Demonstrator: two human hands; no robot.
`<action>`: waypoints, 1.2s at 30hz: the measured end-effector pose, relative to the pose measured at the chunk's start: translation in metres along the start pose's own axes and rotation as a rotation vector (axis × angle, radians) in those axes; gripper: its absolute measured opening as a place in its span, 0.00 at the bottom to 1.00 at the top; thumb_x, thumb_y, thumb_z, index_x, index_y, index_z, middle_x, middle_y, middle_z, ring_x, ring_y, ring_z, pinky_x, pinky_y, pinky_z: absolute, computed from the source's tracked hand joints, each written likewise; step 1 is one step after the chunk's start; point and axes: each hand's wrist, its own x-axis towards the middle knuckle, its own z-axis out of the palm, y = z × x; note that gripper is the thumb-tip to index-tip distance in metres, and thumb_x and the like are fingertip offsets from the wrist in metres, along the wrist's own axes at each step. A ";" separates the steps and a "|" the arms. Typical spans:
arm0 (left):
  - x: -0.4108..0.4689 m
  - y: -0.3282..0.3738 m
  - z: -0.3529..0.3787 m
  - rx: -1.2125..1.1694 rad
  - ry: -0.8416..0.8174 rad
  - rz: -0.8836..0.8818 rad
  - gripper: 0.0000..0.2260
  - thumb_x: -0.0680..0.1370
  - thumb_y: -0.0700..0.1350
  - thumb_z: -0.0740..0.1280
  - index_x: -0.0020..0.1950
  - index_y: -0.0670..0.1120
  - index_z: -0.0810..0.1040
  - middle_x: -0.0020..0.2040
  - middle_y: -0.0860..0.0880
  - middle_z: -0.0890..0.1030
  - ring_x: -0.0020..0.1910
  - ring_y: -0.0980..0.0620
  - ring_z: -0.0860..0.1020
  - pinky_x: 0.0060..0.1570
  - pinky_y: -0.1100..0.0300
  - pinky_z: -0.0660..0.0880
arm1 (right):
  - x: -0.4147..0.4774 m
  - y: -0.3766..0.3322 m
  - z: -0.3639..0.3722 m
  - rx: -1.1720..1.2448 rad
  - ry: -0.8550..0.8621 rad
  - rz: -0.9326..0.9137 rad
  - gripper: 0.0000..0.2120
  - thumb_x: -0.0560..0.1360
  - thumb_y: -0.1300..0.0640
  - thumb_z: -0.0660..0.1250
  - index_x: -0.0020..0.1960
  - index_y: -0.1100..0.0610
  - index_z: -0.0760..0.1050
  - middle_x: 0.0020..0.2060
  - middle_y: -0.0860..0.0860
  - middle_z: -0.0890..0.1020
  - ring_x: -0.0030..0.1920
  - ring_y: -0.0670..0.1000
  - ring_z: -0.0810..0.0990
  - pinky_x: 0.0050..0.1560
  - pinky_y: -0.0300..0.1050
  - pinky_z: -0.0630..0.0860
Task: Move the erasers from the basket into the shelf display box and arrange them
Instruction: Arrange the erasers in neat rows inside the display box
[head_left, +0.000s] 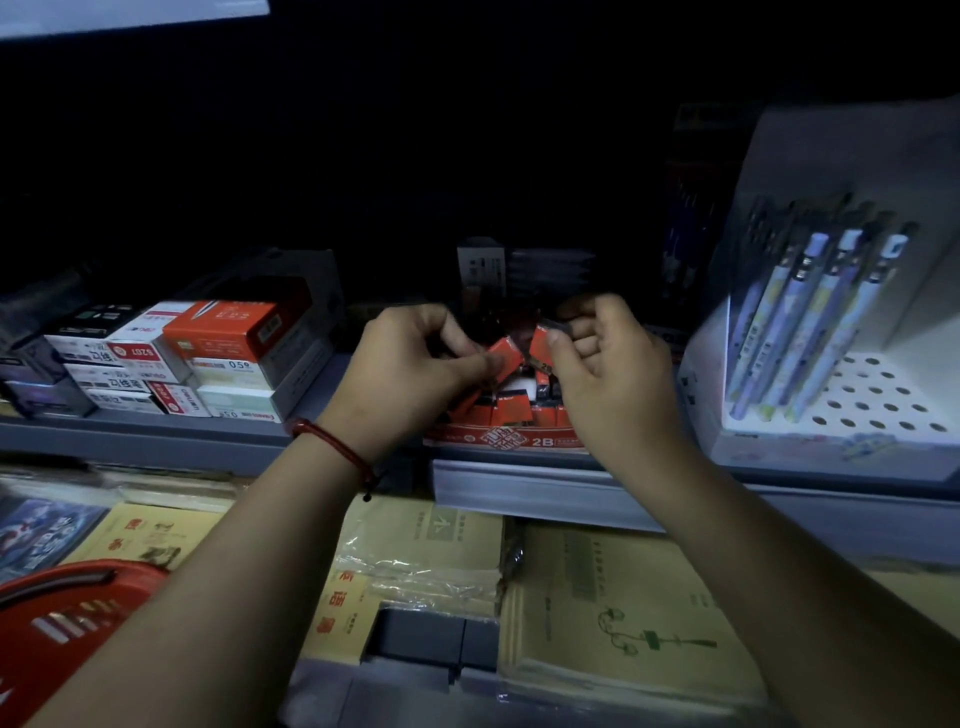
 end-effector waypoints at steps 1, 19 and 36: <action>0.001 -0.003 0.002 0.053 -0.005 0.021 0.09 0.72 0.48 0.78 0.41 0.46 0.80 0.39 0.50 0.86 0.37 0.59 0.84 0.37 0.62 0.80 | -0.001 0.000 -0.001 -0.004 0.000 -0.003 0.06 0.80 0.57 0.66 0.56 0.56 0.75 0.40 0.45 0.78 0.38 0.41 0.78 0.35 0.31 0.74; 0.005 -0.004 0.000 0.105 -0.007 -0.038 0.05 0.76 0.49 0.74 0.48 0.49 0.81 0.37 0.51 0.85 0.35 0.58 0.84 0.34 0.64 0.79 | -0.002 0.001 0.000 -0.001 0.015 0.007 0.05 0.80 0.57 0.65 0.56 0.56 0.75 0.40 0.46 0.78 0.38 0.41 0.77 0.34 0.28 0.72; 0.012 0.016 0.015 0.724 -0.100 0.104 0.09 0.77 0.56 0.70 0.57 0.61 0.82 0.56 0.57 0.83 0.57 0.51 0.79 0.54 0.55 0.77 | -0.002 0.002 0.000 0.027 0.003 -0.010 0.03 0.80 0.58 0.65 0.53 0.53 0.74 0.37 0.42 0.75 0.36 0.36 0.76 0.34 0.26 0.69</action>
